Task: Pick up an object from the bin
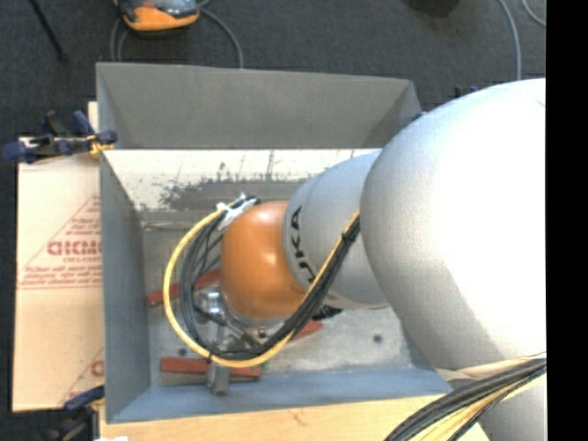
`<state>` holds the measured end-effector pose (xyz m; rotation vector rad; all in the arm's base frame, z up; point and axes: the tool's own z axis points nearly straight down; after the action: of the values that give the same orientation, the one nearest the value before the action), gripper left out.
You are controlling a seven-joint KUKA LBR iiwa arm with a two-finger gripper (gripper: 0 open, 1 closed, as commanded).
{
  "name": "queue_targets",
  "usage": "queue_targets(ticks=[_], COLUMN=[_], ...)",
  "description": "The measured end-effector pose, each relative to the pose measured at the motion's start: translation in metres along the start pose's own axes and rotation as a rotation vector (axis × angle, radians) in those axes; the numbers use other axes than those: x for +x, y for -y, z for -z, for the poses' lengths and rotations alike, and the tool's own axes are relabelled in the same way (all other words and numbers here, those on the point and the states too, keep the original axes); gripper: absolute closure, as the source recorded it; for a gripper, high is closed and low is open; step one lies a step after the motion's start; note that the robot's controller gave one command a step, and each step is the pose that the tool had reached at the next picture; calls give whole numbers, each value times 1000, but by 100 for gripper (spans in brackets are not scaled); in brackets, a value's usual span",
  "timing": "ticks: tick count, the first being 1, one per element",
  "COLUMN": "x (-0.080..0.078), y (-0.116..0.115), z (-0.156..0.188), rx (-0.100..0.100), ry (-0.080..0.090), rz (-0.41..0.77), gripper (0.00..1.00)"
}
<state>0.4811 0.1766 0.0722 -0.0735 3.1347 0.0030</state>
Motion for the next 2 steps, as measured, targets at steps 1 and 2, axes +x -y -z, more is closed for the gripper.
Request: queue_targets(ticks=[1,2], x=[8,8], y=[33,32], z=[2,1], rx=[1,0], ry=[1,1], rz=[-4,-5], gripper=[100,100])
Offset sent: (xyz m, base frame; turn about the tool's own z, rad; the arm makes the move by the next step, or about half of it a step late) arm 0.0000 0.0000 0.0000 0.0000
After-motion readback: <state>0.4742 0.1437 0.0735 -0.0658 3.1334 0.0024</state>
